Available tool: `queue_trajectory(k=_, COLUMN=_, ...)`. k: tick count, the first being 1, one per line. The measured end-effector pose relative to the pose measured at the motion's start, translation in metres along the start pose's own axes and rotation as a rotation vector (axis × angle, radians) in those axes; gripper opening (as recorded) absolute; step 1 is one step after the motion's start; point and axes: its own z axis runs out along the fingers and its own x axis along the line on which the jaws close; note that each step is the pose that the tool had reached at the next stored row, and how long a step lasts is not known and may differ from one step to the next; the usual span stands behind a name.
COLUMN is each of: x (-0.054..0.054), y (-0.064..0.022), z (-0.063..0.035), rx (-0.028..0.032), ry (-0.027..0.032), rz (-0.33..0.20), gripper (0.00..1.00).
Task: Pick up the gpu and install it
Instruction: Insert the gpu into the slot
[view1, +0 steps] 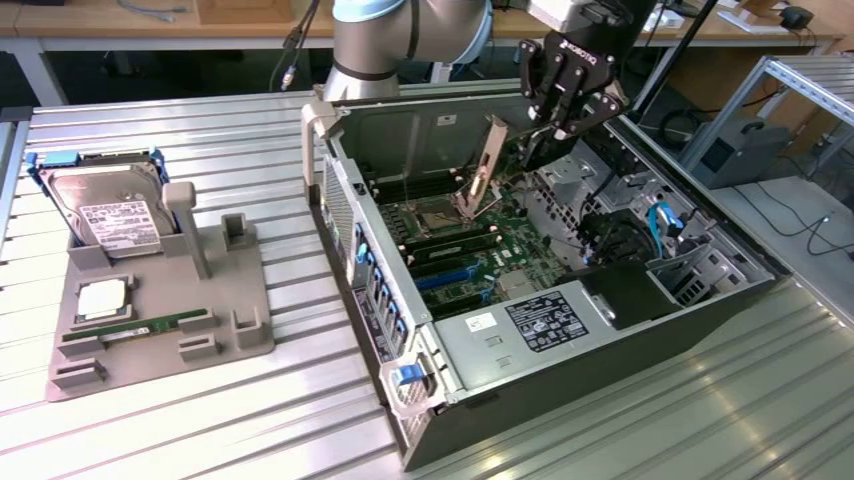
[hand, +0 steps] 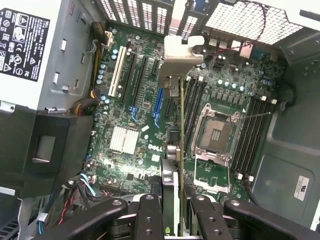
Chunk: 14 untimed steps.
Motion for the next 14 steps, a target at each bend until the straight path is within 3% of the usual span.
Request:
queue_trajectory(k=5, x=0.0, y=0.0, z=0.0012, rx=0.0016, ry=-0.0005, rz=0.087, gripper=0.27)
queue_trajectory(k=7, x=0.0001, y=0.0, z=0.0028, rx=0.0036, ry=-0.001, rz=0.188, gripper=0.27)
queue_trajectory(k=9, x=0.0001, y=0.0, z=0.0037, rx=0.0046, ry=-0.0013, rz=0.243, gripper=0.27)
queue_trajectory(k=14, x=-0.0015, y=0.0058, z=0.0048, rx=0.0054, ry=-0.0017, rz=0.275, gripper=0.27)
